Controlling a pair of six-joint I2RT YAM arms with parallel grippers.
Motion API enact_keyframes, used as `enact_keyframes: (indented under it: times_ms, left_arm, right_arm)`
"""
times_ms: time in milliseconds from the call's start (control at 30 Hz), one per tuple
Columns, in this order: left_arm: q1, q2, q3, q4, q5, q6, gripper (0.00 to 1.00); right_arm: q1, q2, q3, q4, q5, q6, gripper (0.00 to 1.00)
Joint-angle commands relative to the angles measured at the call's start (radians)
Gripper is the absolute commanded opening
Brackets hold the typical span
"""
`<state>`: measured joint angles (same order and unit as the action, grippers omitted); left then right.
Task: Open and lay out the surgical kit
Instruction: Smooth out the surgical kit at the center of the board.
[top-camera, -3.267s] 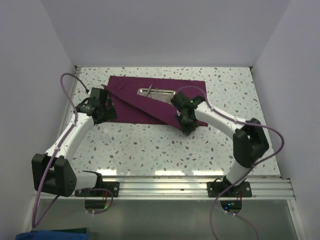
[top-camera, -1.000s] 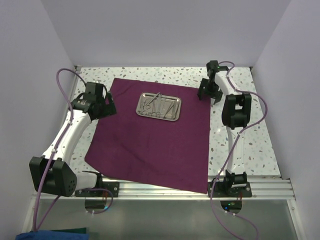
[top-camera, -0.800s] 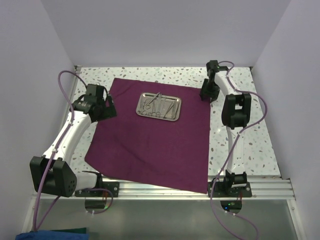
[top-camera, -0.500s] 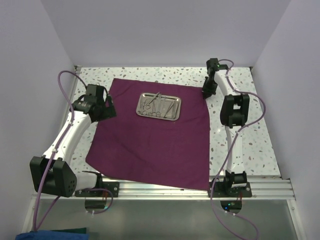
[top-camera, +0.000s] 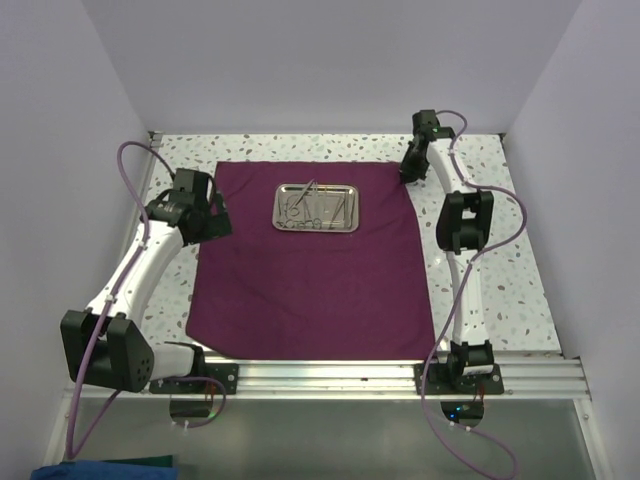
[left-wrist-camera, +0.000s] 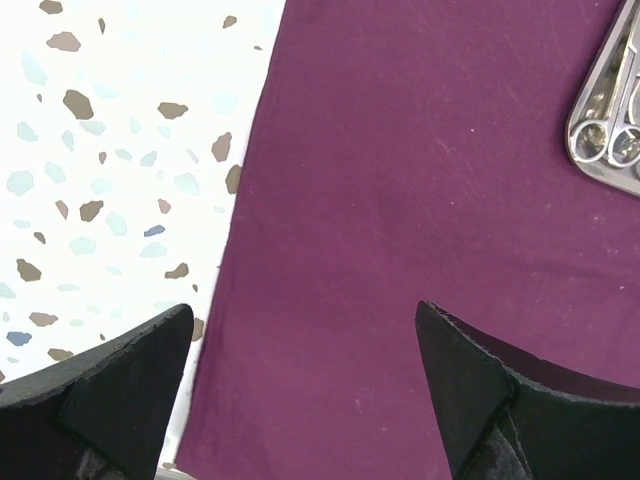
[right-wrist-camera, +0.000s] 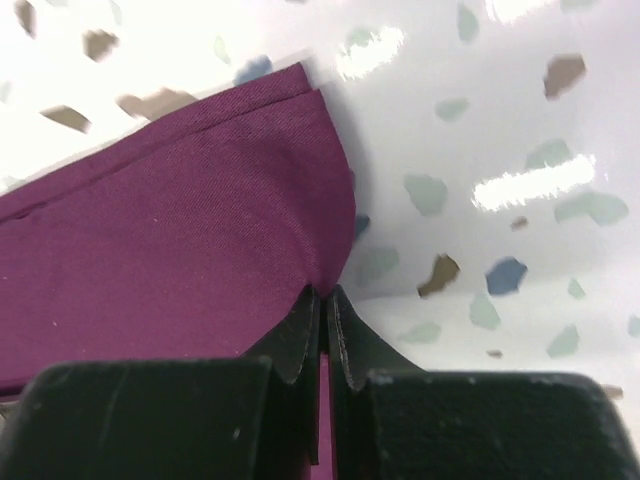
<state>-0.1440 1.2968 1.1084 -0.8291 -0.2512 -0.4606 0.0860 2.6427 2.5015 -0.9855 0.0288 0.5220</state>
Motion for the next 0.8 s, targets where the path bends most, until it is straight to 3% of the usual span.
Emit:
enact_keyframes:
  times_ms: [0,33,100,133,167,267,467,567,600,667,700,733,767]
  left_arm:
    - [0.006,0.013,0.039,-0.005,0.0,-0.009,0.96]
    - [0.007,0.016,0.045,-0.005,0.001,-0.009,0.96]
    - [0.007,0.022,0.073,0.001,0.004,-0.006,0.97]
    - [0.007,0.025,0.086,0.004,0.016,0.002,0.97]
    - [0.007,0.027,0.102,0.007,0.027,0.007,0.97]
    - [0.007,0.022,0.175,0.042,0.049,0.014,1.0]
    - [0.007,0.001,0.329,0.151,0.084,0.013,1.0]
    - [0.007,-0.065,0.268,0.338,0.157,0.028,1.0]
    - [0.009,-0.108,0.172,0.463,0.168,0.017,1.0]
    - [0.018,-0.134,0.069,0.553,0.168,-0.11,1.0]
    - [0.076,-0.116,-0.021,0.703,0.27,-0.122,1.0]
    - [0.087,-0.085,-0.03,0.74,0.452,-0.182,1.0]
    - [0.087,-0.044,-0.01,0.742,0.489,-0.203,0.96]
  right_arm:
    - [-0.012,0.051,-0.022,0.189,-0.007,0.024,0.0]
    - [-0.014,0.04,-0.039,0.199,-0.009,0.016,0.12]
    - [-0.019,-0.016,-0.098,0.22,-0.006,0.003,0.52]
    - [-0.019,-0.051,-0.127,0.229,0.008,-0.005,0.91]
    - [-0.019,-0.132,-0.218,0.281,0.014,-0.01,0.98]
    - [-0.02,-0.265,-0.373,0.376,0.028,-0.028,0.98]
    - [-0.015,-0.57,-0.569,0.361,0.011,-0.05,0.98]
    - [0.006,-0.781,-0.793,0.416,0.026,-0.036,0.98]
    - [0.027,-0.837,-0.844,0.424,0.039,-0.036,0.98]
    - [0.063,-0.947,-0.945,0.401,0.068,-0.059,0.98]
    - [0.11,-0.975,-0.966,0.38,0.085,-0.075,0.98]
    - [0.141,-0.996,-0.981,0.355,0.111,-0.108,0.98]
    - [0.167,-1.044,-1.004,0.305,0.159,-0.12,0.98]
